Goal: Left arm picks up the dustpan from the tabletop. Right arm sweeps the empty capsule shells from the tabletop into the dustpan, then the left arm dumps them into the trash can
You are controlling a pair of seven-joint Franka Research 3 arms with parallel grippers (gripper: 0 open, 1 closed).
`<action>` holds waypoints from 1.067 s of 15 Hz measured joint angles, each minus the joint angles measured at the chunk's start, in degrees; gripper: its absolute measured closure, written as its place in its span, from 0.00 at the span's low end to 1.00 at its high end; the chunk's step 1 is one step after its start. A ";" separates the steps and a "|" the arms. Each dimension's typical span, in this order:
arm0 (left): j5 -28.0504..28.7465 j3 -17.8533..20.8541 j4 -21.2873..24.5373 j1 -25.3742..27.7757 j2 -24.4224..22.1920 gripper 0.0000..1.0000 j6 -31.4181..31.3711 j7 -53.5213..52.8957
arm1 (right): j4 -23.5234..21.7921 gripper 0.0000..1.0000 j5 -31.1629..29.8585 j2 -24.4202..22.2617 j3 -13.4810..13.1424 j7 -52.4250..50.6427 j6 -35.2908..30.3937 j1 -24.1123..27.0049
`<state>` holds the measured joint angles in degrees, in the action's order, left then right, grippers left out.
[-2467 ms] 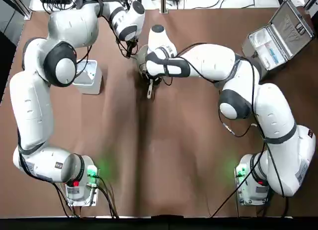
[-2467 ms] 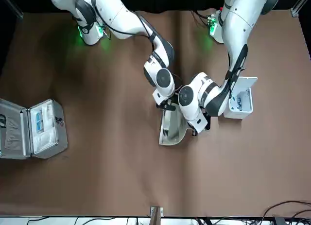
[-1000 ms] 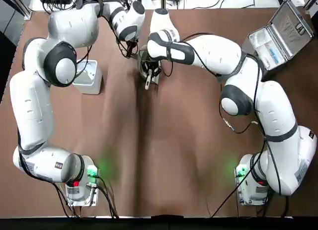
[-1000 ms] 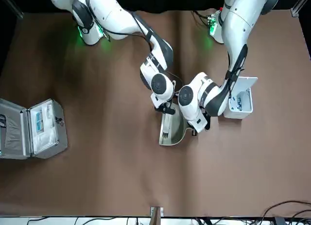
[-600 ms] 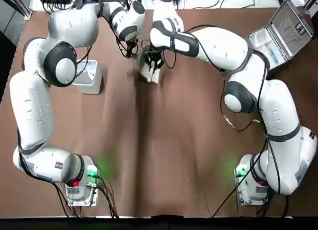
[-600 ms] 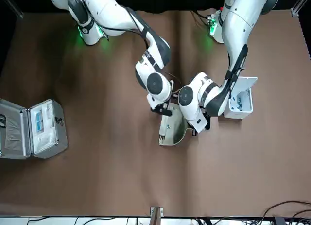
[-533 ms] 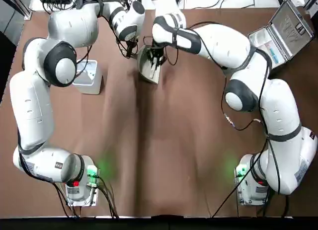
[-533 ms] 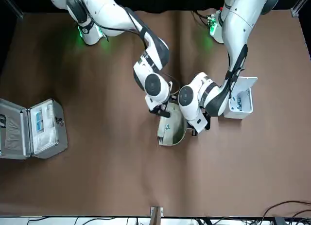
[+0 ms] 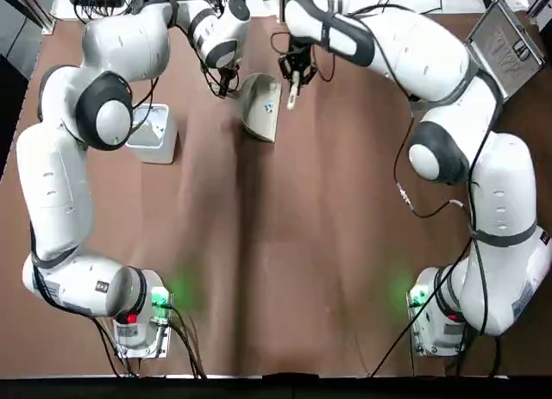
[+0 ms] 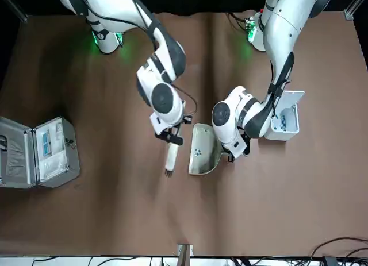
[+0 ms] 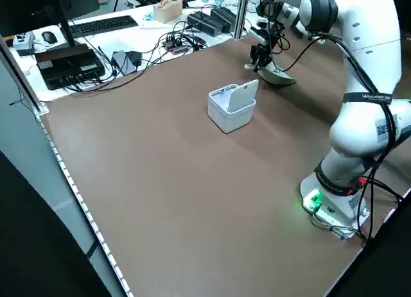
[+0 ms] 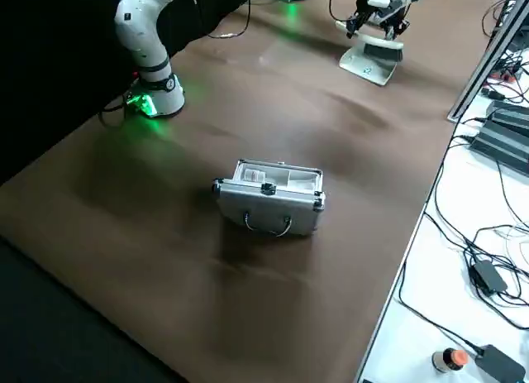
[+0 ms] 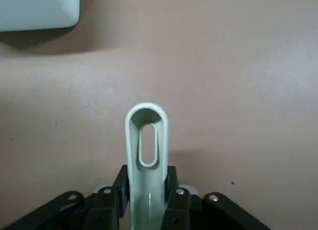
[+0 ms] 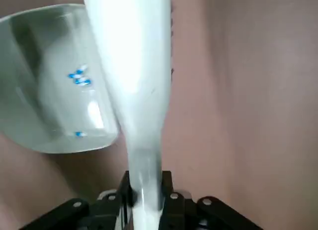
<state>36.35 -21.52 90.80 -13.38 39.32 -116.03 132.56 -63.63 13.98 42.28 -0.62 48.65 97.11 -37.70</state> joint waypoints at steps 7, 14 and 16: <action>-4.81 -0.14 -0.75 2.12 0.00 0.67 -0.20 -4.91 | -22.39 0.74 0.35 -14.07 -0.01 -16.59 -0.73 9.14; -16.04 -1.48 -4.09 5.16 -0.16 0.67 -0.50 -16.24 | -45.34 0.74 0.40 -29.32 -0.07 -33.07 -1.05 16.41; -17.53 -2.78 -5.03 7.25 -0.34 0.67 -0.50 -18.45 | -50.94 0.74 0.40 -32.02 -0.09 -36.74 -0.28 18.37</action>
<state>18.81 -24.30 85.77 -6.12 38.98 -116.53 114.11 -114.57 14.38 10.26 -0.71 11.91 96.82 -19.34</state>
